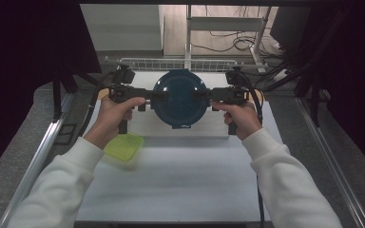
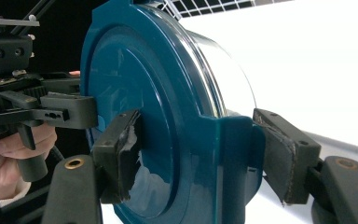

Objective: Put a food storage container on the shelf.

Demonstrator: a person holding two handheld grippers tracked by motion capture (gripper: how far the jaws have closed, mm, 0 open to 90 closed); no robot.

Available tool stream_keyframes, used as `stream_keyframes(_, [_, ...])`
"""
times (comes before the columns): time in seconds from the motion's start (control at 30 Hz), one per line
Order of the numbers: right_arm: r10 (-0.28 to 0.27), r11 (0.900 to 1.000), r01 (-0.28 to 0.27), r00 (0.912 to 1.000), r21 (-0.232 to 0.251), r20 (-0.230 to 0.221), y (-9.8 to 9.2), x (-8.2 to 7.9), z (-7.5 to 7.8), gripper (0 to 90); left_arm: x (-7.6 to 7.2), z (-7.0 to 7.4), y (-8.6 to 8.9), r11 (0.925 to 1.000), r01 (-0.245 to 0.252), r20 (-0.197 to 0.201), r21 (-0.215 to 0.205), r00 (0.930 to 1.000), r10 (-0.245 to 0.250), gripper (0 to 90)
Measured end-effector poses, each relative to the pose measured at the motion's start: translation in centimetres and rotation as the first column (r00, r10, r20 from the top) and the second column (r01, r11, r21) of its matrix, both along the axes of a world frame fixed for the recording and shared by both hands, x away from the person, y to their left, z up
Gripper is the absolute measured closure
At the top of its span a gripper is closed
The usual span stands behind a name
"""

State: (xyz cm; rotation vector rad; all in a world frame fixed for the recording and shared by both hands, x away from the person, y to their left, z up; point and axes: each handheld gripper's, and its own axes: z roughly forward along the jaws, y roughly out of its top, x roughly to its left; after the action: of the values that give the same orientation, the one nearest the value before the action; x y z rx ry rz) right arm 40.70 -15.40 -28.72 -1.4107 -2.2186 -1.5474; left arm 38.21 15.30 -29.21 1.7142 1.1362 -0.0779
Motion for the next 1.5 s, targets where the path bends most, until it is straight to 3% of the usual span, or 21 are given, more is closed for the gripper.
stream_keyframes(0.27, [-0.004, 1.0, 0.004, 1.0, -0.01, 0.002, 0.5, 2.4, 1.4, 34.7, 2.8, 1.1, 0.5, 1.0, 0.007, -0.002, -0.007, 1.0, -0.007, 39.3])
stream_keyframes(0.5, [-0.002, 1.0, 0.002, 1.0, 0.005, 0.004, 0.7, 4.8, 1.8, 34.7, 5.2, 1.8, 0.8, 0.9998, 0.015, 0.002, 0.016, 0.9999, -0.015, 39.3])
stream_keyframes(0.63, [-0.008, 1.0, 0.008, 1.0, 0.0, 0.001, 0.9, 6.0, 1.7, 34.8, 6.5, 1.2, 1.1, 0.9999, 0.011, -0.016, -0.001, 0.9998, -0.011, 39.4])
stream_keyframes(0.8, [-0.022, 1.0, 0.023, 0.9985, 0.017, -0.05, 1.0, 7.6, 0.6, 34.8, 7.8, 0.6, 1.1, 0.9999, -0.002, -0.043, -0.012, 0.9991, 0.001, 39.3])
stream_keyframes(1.37, [-0.07, 0.997, 0.074, 0.9909, 0.029, -0.115, 0.4, 9.0, -0.4, 34.8, 9.7, -1.2, 0.8, 0.9983, -0.011, -0.108, -0.058, 0.9942, 0.005, 39.3])
stream_keyframes(1.5, [-0.074, 0.996, 0.081, 0.9851, 0.041, -0.155, 0.3, 9.9, -0.7, 35.4, 10.4, -1.5, 1.0, 0.9969, -0.013, -0.125, -0.077, 0.9921, 0.004, 39.5])
